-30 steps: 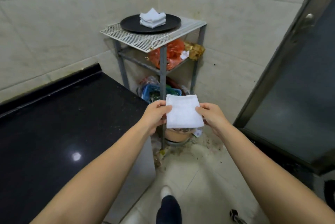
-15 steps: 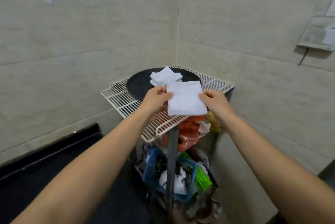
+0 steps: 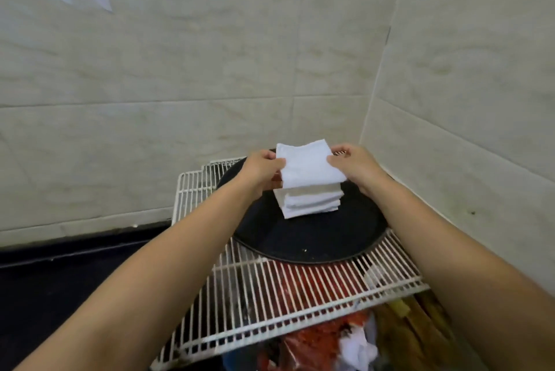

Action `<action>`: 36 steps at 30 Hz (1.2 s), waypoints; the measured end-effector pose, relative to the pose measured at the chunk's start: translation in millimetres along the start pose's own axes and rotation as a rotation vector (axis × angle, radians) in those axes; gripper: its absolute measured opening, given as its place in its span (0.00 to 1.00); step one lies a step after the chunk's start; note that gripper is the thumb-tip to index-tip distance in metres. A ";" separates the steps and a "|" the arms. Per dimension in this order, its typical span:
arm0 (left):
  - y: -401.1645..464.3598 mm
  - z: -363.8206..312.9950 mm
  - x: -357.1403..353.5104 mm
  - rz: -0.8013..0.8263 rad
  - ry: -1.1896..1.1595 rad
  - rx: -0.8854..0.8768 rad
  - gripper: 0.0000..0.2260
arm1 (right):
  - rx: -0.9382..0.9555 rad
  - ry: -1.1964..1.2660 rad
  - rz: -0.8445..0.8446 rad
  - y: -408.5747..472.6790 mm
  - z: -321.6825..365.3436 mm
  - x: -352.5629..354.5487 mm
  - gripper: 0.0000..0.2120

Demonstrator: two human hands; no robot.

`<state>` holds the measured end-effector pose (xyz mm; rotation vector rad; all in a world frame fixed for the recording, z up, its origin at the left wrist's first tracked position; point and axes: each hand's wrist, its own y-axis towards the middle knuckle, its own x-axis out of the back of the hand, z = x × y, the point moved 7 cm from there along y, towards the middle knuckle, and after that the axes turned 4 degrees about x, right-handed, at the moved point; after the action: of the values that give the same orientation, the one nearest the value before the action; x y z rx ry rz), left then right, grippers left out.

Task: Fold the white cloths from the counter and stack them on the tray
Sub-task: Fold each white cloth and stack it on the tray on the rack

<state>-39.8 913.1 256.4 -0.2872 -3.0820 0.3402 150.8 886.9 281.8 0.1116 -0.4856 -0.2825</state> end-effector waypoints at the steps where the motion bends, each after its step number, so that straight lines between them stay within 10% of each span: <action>1: 4.3 4.9 -1.8 -0.019 0.020 0.028 0.11 | -0.003 -0.011 0.049 6.9 -7.3 -2.7 0.12; 13: 8.3 32.0 0.8 -0.154 0.088 0.122 0.11 | -0.029 -0.120 0.273 24.4 -44.3 -16.5 0.15; 20: -43.6 15.9 50.0 -0.240 0.225 0.051 0.11 | 0.330 -0.324 0.054 2.6 58.7 -21.0 0.17; 28: -230.6 41.5 244.6 -0.652 0.540 -0.134 0.04 | 0.770 -0.267 0.390 -171.3 173.4 -234.7 0.14; 36: -487.5 172.5 417.7 -1.049 1.003 0.169 0.09 | 1.057 -0.424 0.735 -426.5 195.0 -443.7 0.19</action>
<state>-545.9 486.2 197.7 0.8531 -1.8351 0.2607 -420.2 602.2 182.7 0.8914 -1.0197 0.7161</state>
